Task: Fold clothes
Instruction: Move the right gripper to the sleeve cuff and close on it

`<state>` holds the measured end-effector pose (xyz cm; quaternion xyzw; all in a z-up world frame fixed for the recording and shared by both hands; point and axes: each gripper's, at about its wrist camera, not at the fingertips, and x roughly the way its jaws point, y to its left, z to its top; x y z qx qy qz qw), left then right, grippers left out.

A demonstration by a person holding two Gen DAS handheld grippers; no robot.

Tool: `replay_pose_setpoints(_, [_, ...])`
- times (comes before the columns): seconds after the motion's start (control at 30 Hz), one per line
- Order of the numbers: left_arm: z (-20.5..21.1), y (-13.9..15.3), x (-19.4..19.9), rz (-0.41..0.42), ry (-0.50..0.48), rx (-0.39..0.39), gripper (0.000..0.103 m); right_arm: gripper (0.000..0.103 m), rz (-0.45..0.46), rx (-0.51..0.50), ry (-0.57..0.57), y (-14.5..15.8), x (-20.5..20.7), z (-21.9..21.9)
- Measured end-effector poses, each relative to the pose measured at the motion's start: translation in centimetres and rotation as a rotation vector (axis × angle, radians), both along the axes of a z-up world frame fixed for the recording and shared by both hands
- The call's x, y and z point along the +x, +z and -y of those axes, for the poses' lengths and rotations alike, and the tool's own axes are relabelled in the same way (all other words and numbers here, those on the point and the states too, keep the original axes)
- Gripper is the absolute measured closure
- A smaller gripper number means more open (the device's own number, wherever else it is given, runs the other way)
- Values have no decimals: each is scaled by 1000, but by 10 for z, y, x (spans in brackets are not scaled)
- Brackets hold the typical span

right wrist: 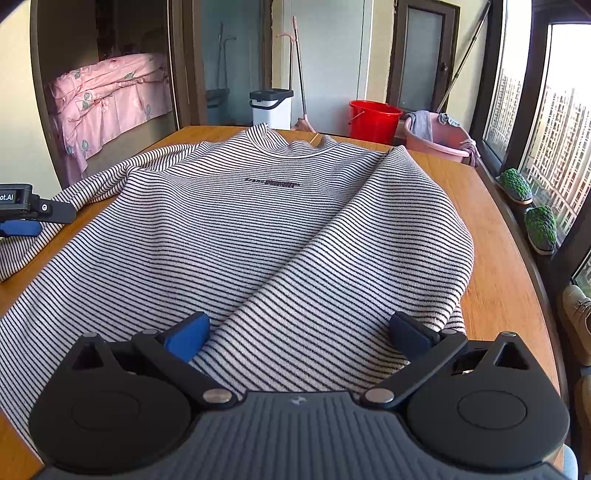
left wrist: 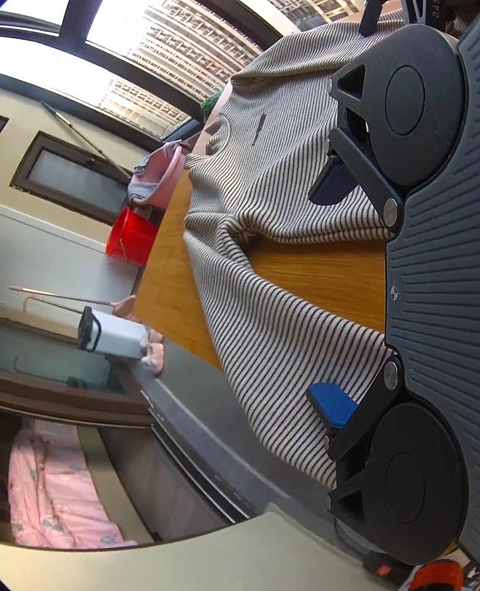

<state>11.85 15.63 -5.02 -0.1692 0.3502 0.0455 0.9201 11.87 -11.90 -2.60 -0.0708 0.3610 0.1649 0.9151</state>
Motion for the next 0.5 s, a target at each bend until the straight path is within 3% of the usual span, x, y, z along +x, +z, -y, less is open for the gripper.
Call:
replay_pose_setpoints(0.37, [32, 1, -6, 10, -223, -203, 0, 0, 2, 0, -1, -1, -1, 0])
replay_pose_setpoints(0.5, [37, 8, -12, 31, -254, -173, 0, 0, 4, 6, -1, 0, -1, 1])
